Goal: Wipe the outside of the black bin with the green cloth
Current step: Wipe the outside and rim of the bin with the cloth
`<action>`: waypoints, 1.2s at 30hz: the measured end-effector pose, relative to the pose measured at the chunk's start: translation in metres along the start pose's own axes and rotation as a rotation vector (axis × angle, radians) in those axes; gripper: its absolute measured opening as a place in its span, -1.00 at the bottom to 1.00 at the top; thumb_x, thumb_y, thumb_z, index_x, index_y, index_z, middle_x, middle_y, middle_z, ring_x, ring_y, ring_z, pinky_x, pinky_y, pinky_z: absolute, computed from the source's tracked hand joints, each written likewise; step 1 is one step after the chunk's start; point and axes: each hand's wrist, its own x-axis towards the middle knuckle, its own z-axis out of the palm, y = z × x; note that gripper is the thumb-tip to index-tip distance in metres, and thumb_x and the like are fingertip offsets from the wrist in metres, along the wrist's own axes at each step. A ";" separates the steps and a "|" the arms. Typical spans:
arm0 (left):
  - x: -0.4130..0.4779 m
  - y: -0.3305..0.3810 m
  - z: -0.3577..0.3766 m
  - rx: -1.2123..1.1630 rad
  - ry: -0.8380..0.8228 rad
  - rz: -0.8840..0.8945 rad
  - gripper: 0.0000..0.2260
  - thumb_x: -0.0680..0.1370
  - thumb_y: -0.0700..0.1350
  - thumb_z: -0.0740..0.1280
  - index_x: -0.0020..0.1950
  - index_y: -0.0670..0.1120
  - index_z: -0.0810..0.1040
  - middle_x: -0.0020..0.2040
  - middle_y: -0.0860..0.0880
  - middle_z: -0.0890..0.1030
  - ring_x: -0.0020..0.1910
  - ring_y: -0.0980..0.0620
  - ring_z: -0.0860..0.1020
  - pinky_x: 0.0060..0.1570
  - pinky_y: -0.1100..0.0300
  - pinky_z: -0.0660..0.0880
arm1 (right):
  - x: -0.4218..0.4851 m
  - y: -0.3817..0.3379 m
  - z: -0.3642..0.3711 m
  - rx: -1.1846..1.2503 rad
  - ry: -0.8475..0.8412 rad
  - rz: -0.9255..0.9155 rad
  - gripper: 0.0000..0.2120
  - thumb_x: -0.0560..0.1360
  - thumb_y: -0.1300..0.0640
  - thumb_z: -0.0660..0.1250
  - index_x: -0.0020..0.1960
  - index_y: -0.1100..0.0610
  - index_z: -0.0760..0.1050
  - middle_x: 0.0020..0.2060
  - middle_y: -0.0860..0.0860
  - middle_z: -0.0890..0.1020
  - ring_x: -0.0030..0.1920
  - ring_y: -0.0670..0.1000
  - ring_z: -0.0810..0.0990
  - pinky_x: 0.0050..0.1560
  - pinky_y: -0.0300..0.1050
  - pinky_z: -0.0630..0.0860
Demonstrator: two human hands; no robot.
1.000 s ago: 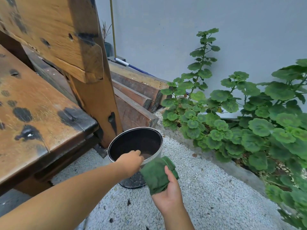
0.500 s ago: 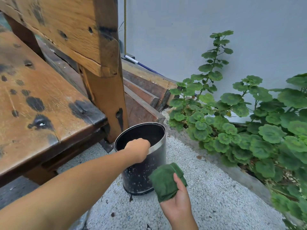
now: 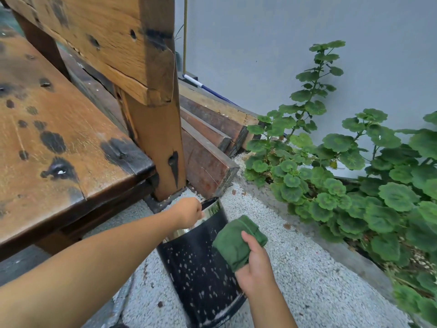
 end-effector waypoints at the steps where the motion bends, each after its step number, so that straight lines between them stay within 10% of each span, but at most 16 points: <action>1: 0.002 -0.001 -0.001 -0.021 0.001 -0.001 -0.58 0.64 -0.12 0.25 -0.38 -0.09 0.20 -0.40 -0.06 0.25 -0.37 -0.02 0.23 -0.27 0.19 0.24 | 0.005 -0.003 0.004 -0.056 0.019 -0.056 -0.77 0.57 0.25 0.36 0.23 0.20 0.57 0.09 0.21 0.70 0.11 0.22 0.67 0.07 0.10 0.61; 9: 0.017 0.002 0.005 -0.174 0.047 -0.038 -0.67 0.65 -0.07 0.22 -0.28 -0.15 0.44 -0.35 -0.08 0.44 -0.34 -0.02 0.38 -0.32 0.18 0.30 | 0.049 -0.014 0.049 -0.916 0.093 -0.526 -0.88 0.55 0.09 0.40 0.08 0.04 0.55 -0.05 -0.05 0.67 0.05 0.05 0.67 -0.06 -0.13 0.56; 12: 0.024 0.001 0.003 -0.200 0.058 -0.076 -0.61 0.64 -0.18 0.20 -0.40 -0.12 0.28 -0.43 -0.05 0.29 -0.42 0.04 0.25 -0.36 0.17 0.21 | 0.063 0.012 0.048 -1.192 -0.102 -0.550 -0.64 0.59 0.14 0.33 0.38 0.03 0.49 0.23 -0.08 0.60 0.29 -0.01 0.55 0.20 -0.10 0.54; 17: 0.027 -0.003 0.000 -0.265 0.052 -0.148 -0.57 0.63 -0.27 0.17 -0.42 -0.09 0.13 -0.43 -0.06 0.15 -0.44 0.03 0.13 -0.47 0.23 0.15 | 0.072 0.026 0.043 -1.296 -0.165 -0.601 -0.49 0.61 0.20 0.27 0.53 0.00 0.35 0.45 -0.01 0.47 0.46 0.03 0.41 0.45 0.09 0.40; 22: 0.031 -0.004 -0.002 -0.215 0.076 -0.206 -0.73 0.62 -0.11 0.23 -0.30 -0.01 0.40 -0.31 0.04 0.41 -0.22 0.00 0.42 -0.08 0.21 0.37 | 0.058 0.033 0.018 -1.352 -0.178 -0.608 -0.46 0.60 0.28 0.27 0.55 0.01 0.32 0.44 -0.23 0.34 0.55 -0.09 0.25 0.55 0.01 0.25; 32: 0.027 -0.013 -0.010 -0.137 0.034 -0.259 -0.88 0.59 -0.07 0.26 -0.06 -0.10 0.50 -0.11 -0.08 0.52 -0.08 -0.07 0.47 -0.01 0.16 0.43 | 0.002 0.053 -0.070 -1.568 -0.264 -0.544 -0.24 0.51 0.49 0.27 0.52 -0.16 0.29 0.52 -0.32 0.23 0.57 -0.27 0.02 0.60 -0.06 0.08; 36: 0.024 -0.008 -0.013 -0.098 0.015 -0.258 -0.74 0.63 -0.05 0.23 -0.21 -0.14 0.43 -0.33 -0.04 0.36 -0.25 -0.05 0.40 -0.22 0.15 0.36 | -0.010 0.061 -0.090 -1.656 -0.240 -0.547 -0.19 0.50 0.46 0.31 0.50 -0.26 0.23 0.47 -0.47 0.13 0.55 -0.34 -0.03 0.61 -0.09 0.00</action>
